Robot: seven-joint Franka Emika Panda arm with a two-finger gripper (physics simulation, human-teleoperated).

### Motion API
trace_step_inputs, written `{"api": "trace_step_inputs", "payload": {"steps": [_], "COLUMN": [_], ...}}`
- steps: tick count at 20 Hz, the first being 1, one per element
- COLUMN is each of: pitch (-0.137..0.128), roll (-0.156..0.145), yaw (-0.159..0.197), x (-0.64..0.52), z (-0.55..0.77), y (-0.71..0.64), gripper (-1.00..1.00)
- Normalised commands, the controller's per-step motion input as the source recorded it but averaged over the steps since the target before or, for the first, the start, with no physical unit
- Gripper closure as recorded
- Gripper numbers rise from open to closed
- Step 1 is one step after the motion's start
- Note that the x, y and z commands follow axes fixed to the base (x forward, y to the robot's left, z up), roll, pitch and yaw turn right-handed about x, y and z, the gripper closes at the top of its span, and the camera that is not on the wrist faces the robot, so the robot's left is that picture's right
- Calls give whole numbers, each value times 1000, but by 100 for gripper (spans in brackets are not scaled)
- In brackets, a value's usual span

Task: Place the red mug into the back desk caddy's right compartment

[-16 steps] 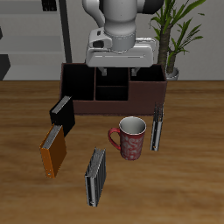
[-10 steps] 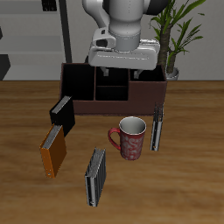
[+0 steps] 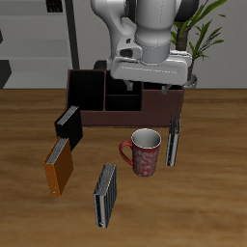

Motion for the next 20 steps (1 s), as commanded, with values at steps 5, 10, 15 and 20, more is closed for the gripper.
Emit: {"api": "trace_step_inputs", "payload": {"steps": [5, 10, 15, 20], "pitch": [-39, -84, -42, 4], "roll": [10, 40, 30, -8], "yaw": [-1, 69, 55, -19], "x": [211, 171, 178, 141], "z": [-83, -205, -269, -208], "y": [276, 287, 71, -93], "gripper": [-100, -100, -100, -100]}}
